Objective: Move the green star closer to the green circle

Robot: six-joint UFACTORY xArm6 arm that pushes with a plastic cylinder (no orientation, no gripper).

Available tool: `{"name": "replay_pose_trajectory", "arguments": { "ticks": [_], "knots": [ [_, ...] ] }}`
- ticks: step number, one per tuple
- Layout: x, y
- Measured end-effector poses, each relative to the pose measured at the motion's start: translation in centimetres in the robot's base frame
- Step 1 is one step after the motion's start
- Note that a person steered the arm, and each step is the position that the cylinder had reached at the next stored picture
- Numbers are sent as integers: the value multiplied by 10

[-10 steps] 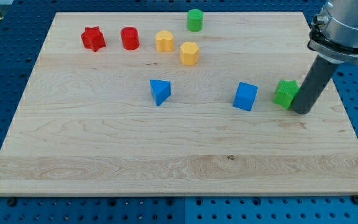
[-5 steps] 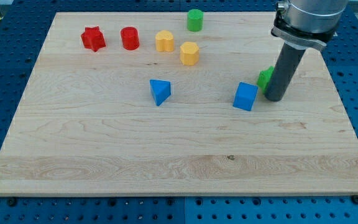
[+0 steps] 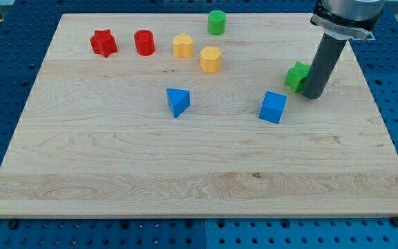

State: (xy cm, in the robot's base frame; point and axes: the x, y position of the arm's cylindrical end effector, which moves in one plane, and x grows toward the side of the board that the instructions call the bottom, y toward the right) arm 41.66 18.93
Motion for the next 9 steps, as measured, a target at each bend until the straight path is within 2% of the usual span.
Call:
{"name": "replay_pose_trajectory", "arguments": {
  "ticks": [3,6,8,9],
  "knots": [
    [-43,-19],
    [-128,-45],
    [-129,-52],
    [-129,-88]
  ]
}}
